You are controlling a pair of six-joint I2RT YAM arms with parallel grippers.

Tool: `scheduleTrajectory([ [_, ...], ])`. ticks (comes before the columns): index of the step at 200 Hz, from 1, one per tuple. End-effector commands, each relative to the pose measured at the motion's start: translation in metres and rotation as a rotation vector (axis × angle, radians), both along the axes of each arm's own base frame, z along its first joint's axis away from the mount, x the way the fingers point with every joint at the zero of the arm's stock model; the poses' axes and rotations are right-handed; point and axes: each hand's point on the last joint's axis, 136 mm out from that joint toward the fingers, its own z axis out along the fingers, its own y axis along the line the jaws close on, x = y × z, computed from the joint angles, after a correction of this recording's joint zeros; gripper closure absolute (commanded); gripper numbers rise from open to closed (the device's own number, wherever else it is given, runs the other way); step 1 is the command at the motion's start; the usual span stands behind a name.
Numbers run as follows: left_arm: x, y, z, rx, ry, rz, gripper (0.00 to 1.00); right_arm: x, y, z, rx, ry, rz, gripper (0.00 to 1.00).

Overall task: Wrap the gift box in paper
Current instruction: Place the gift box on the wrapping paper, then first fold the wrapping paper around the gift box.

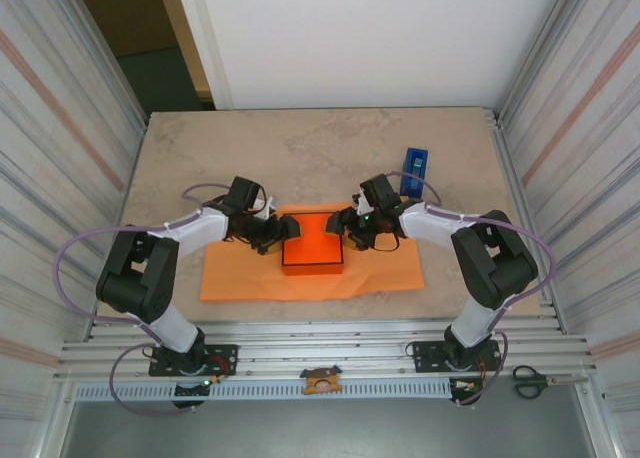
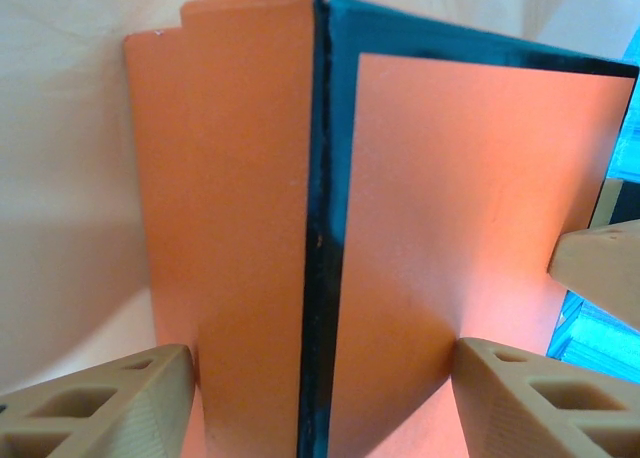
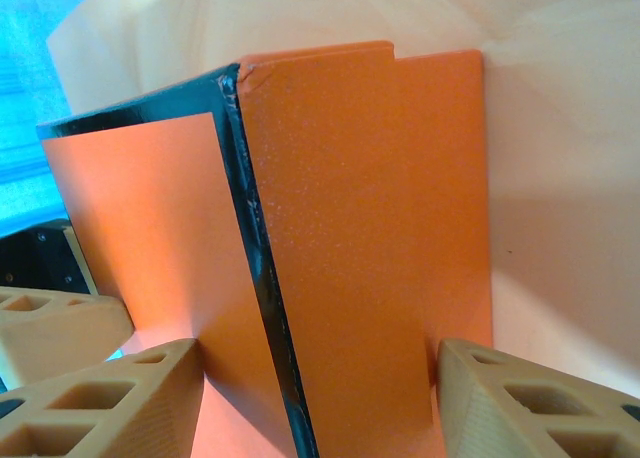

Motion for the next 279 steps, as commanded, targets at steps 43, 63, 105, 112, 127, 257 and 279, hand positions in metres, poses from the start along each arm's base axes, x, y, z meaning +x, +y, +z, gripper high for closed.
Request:
scheduleTrajectory([
  [43, 0.011, 0.006, 0.017, 0.001, -0.051, 0.007, 0.25, 0.01, 0.002, 0.017, -0.002, -0.033, -0.008, 0.31],
  [63, 0.014, 0.009, 0.024, 0.005, -0.071, 0.016, 0.2, 0.017, -0.005, 0.026, -0.017, -0.064, -0.006, 0.25],
  [105, 0.015, 0.018, 0.051, 0.01, -0.18, 0.03, 0.08, 0.022, -0.064, 0.044, -0.139, -0.143, -0.098, 0.18],
  [112, 0.015, 0.022, 0.055, 0.024, -0.208, 0.038, 0.06, 0.02, -0.082, 0.045, -0.168, -0.154, -0.137, 0.18],
  [127, 0.012, 0.031, 0.066, 0.046, -0.267, 0.066, 0.01, 0.012, -0.127, 0.041, -0.224, -0.144, -0.244, 0.18],
  [257, -0.008, 0.044, 0.081, 0.029, -0.343, 0.118, 0.01, -0.054, -0.213, -0.021, -0.131, 0.13, -0.406, 0.26],
  [279, -0.009, 0.042, 0.078, 0.017, -0.323, 0.109, 0.01, -0.054, -0.204, -0.022, -0.081, 0.13, -0.381, 0.3],
])
